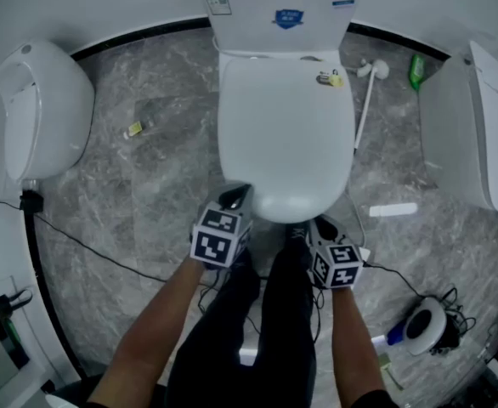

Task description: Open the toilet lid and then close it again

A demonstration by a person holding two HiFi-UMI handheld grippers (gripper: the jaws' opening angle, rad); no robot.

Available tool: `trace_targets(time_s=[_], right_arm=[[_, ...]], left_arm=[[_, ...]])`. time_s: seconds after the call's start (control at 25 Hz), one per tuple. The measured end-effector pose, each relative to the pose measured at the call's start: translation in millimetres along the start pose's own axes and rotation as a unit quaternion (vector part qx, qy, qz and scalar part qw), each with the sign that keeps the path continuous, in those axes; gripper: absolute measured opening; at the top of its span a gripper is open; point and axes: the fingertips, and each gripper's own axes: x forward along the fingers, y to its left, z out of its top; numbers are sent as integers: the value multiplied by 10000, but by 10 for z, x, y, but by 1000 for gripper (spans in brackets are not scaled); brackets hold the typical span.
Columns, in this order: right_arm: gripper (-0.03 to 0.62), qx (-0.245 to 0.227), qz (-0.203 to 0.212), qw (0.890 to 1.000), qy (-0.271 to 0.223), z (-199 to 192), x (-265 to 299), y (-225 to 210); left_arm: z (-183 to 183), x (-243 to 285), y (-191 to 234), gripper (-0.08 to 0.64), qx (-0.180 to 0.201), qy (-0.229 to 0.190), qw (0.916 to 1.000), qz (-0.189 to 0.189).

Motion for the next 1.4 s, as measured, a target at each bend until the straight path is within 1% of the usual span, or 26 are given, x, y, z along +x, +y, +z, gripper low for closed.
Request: trace_targets(time_s=[0.24, 0.6, 0.8, 0.88, 0.96, 1.08, 1.24, 1.4], right_arm=[[10, -11, -68, 9998, 202, -133, 25, -38], [11, 30, -176, 9987, 472, -184, 71, -72], [11, 404, -549, 9947, 765, -365, 22, -127], [11, 538, -613, 9939, 741, -392, -69, -98], [11, 672, -544, 9949, 511, -281, -179, 6], [11, 830, -312, 9961, -32, 102, -385, 277], [11, 772, -153, 9942, -737, 763, -737, 598], [11, 620, 94, 9879, -1420, 1403, -1175, 901]], left_arm=[[-121, 127, -2, 8, 17, 164, 9998, -60], [-111, 197, -51, 8, 21, 168, 9998, -141], [-100, 110, -117, 8, 76, 134, 9997, -201], [-43, 35, -160, 8, 106, 58, 9996, -250], [39, -70, -202, 8, 156, -43, 9994, -308], [178, -306, -325, 8, 205, -189, 9984, -491], [430, -703, -569, 8, 349, -459, 9957, -725], [772, -1111, -748, 8, 469, -810, 9919, -859]])
